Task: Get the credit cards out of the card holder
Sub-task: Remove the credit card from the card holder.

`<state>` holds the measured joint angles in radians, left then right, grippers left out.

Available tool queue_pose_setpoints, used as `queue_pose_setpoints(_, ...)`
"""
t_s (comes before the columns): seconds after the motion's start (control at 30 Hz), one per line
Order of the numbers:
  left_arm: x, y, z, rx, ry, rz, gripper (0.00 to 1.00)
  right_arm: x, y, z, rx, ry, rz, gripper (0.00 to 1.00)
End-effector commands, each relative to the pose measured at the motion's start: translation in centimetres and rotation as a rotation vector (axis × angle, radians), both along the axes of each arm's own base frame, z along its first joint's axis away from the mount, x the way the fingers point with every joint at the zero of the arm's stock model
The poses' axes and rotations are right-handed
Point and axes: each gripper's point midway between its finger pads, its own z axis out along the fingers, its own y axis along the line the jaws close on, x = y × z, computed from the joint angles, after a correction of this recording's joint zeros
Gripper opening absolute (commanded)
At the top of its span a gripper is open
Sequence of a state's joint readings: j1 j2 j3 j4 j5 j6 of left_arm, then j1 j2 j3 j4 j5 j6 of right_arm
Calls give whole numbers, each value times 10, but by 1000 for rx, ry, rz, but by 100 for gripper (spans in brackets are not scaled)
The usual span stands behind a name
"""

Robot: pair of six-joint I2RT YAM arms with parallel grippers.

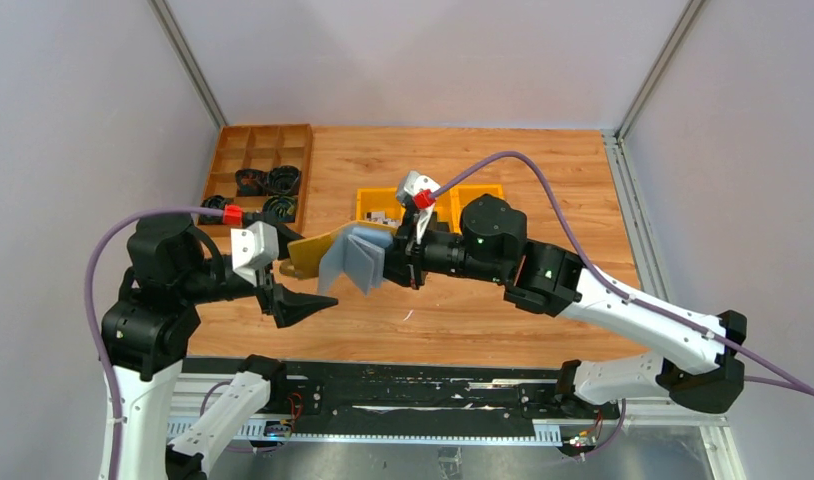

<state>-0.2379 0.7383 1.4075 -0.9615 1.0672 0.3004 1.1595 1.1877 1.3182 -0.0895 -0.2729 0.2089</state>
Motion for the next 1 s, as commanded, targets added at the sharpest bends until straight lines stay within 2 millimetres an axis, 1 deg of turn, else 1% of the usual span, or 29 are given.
queue_pose_setpoints(0.0, 5, 2, -16, 18, 12, 25, 91, 29, -11, -5, -140, -58, -255, 0)
queue_pose_setpoints(0.03, 7, 2, -19, 19, 20, 27, 97, 31, -11, -7, -175, -78, -299, 0)
queue_pose_setpoints(0.07, 8, 1, -21, 13, 40, 31, 99, 34, -11, -8, -221, -103, -344, 0)
queue_pose_setpoints(0.1, 10, 0, -24, 12, 56, 35, 100, 36, -11, -2, -248, -138, -387, 0)
queue_pose_setpoints(0.2, 16, 1, -25, -2, 67, 74, 100, 37, -6, -8, -348, -194, -460, 0)
queue_pose_setpoints(0.23, 22, 4, -23, -11, 53, 116, 100, 36, -4, -7, -353, -205, -468, 0)
queue_pose_setpoints(0.4, 36, 8, -26, -60, 31, 215, 97, 21, 7, 2, -324, -233, -420, 0)
queue_pose_setpoints(0.47, 33, 6, -30, -60, 39, 190, 95, 17, 7, 3, -314, -228, -398, 0)
queue_pose_setpoints(0.5, 31, 6, -31, -56, 35, 180, 93, 16, 7, 3, -307, -225, -391, 0)
queue_pose_setpoints(0.6, 26, 6, -33, -25, 1, 147, 82, 11, 1, 11, -255, -222, -368, 0)
queue_pose_setpoints(0.67, 22, 6, -36, 3, -10, 121, 78, 8, -4, 13, -231, -226, -348, 0)
queue_pose_setpoints(0.73, 10, 4, -36, 16, 3, 63, 80, 5, -8, 14, -203, -226, -325, 0)
queue_pose_setpoints(0.83, 0, 1, -34, 6, 21, 12, 82, 4, -15, 19, -178, -218, -309, 0)
queue_pose_setpoints(0.97, 3, 1, -31, 8, 8, 12, 78, -4, -13, 20, -165, -211, -259, 0)
